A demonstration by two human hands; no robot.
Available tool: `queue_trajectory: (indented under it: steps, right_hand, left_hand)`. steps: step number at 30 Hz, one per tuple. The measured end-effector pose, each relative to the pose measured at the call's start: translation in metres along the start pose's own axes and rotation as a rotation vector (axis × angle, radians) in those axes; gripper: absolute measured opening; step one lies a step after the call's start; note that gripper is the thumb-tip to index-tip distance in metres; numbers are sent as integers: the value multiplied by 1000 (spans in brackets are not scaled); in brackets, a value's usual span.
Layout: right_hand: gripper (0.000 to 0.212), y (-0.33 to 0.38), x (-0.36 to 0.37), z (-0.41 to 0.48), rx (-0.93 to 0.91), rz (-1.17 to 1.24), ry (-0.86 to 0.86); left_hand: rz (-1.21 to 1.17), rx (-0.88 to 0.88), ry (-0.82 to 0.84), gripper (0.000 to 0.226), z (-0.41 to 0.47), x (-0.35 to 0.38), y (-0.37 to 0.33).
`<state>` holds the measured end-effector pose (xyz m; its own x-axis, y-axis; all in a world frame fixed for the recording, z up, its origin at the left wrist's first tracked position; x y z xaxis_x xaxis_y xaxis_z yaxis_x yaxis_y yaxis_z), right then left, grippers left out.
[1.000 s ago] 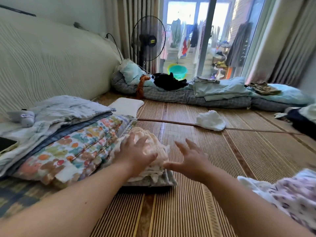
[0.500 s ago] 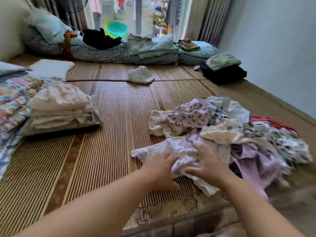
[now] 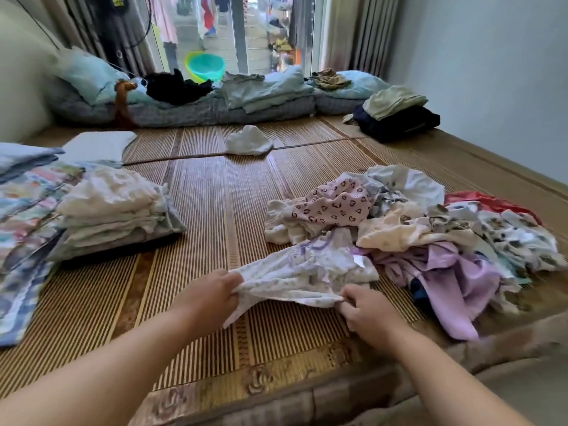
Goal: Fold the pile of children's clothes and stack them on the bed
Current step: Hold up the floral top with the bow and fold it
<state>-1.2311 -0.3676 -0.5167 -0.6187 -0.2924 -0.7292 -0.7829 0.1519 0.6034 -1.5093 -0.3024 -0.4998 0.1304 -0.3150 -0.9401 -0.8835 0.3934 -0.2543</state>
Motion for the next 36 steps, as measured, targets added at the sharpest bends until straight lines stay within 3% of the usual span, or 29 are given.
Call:
queue_trajectory:
  steps: [3,5,8,12,16,19,21,23,26,28,31,34,36]
  right_hand:
    - [18,33,16,-14,-68,21,327]
    - [19,49,25,-15,-95,45,451]
    - [19,65,26,5,-108,97,260]
    - [14,82,24,43,-79,-136,-88]
    - [34,94,41,77,-64,-193,-90]
    - [56,104,55,99,-85,-185,58]
    - [66,105,64,114,-13,-392,195]
    - [63,102,65,123,82,-577,235]
    - [38,110,50,119,88,-594,165]
    - [20,116,37,108,-50,-665,98]
    - [36,119,13,85,-245,-570,25]
    - [36,121,-18,59,-324,-451,89]
    - [31,124,-34,44,-365,-544,142]
  left_hand:
    - [36,-151,59,14,-21,-1,38]
    - [49,-239,138,18,-35,1,61]
    - [137,-326,155,22,-55,9,90]
    - [310,-549,95,22,-78,-2,115]
    - [193,-698,182,32,-87,-11,133]
    - [52,-519,33,39,-75,-6,127]
    - [-143,-338,15,54,-56,0,109]
    - [-316,-285,83,68,-36,6,80]
    - [-286,-365,180,74,-12,13,42]
    - [-301,-386,163,51,-2,9,31]
    - [-335,-312,140,5,5,-13,27]
    - [-352,-180,50,18,-8,-57,27]
    - [-416,-111,16,23,-24,-91,27]
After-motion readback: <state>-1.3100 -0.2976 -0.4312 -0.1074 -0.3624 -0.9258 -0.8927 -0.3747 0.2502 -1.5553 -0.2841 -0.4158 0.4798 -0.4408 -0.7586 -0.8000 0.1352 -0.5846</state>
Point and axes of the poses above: each hand's wrist, its own z-axis towards the middle knuckle, its own x-axis out of the palm, y = z × x, the point moved 1 cm from there along z, towards the middle knuckle, and after that the axes turned 12 degrees about y, right-handed, at the moved point
